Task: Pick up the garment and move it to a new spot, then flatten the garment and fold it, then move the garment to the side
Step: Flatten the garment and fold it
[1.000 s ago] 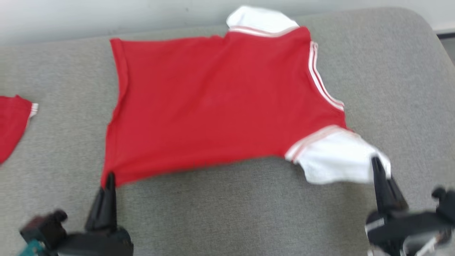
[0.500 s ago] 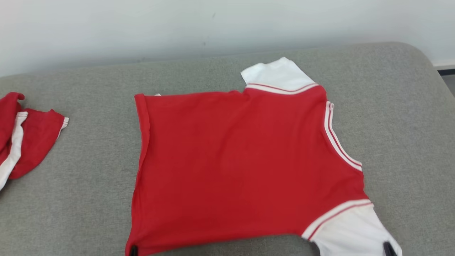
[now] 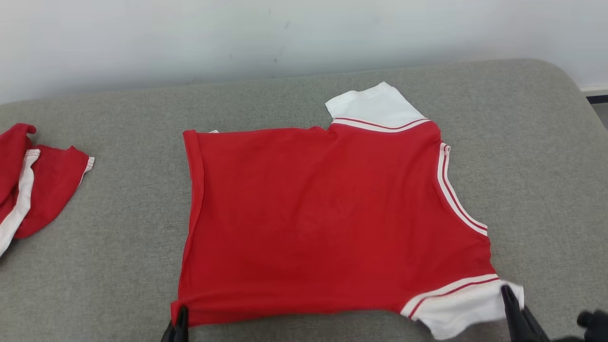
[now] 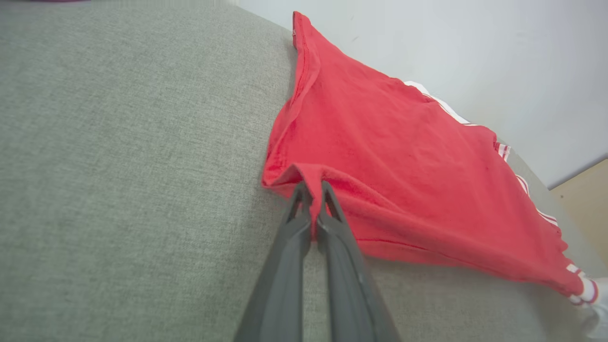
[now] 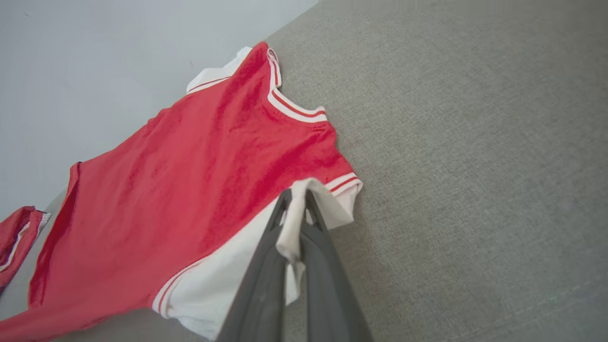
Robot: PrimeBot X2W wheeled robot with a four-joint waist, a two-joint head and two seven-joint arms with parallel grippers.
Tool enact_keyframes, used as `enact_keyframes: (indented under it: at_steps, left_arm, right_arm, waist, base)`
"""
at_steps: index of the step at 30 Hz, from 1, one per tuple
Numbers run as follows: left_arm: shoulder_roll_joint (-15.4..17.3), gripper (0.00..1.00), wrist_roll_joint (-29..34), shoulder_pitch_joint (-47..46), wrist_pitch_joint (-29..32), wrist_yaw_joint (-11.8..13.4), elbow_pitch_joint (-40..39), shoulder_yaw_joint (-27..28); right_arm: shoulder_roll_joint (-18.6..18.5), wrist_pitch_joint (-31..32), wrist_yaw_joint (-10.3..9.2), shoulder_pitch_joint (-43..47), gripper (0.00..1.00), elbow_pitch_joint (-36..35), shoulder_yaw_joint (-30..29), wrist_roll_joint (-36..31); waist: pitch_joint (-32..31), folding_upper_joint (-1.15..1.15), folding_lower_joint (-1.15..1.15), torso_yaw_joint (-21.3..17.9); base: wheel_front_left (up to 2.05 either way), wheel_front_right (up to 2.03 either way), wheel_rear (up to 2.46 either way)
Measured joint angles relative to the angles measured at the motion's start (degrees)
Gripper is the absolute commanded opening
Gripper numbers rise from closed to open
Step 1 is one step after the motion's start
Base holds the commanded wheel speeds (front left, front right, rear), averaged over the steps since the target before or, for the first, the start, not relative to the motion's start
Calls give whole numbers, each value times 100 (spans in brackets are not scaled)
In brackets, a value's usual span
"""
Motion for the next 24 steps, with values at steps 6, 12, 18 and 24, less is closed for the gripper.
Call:
enact_keyframes:
  at_steps: [6,12,18,24]
  left_arm:
    - [108,0,204,-471,48,-158,115,-185]
    - [157,0,285,-946,99,-258,298,-296]
    - [181,0,312,-1526,149,-397,635,-402]
    - [216,0,312,-1970,151,-500,1071,-477]
  right_arm:
    - [-289,252,0,-947,0,293,130,-80]
    - [-471,475,0,-1864,0,736,242,-86]
    - [-573,545,0,-2874,0,1633,310,-182]
    - [-602,244,0,-3555,76,2582,389,-175]
  waist:
    - [115,0,1,76]
    - [221,0,1,180]
    - [330,0,1,319]
    - [404,1,1,414]
  base:
    - [0,0,0]
    - [0,0,0]
    - [0,0,0]
    - [0,0,0]
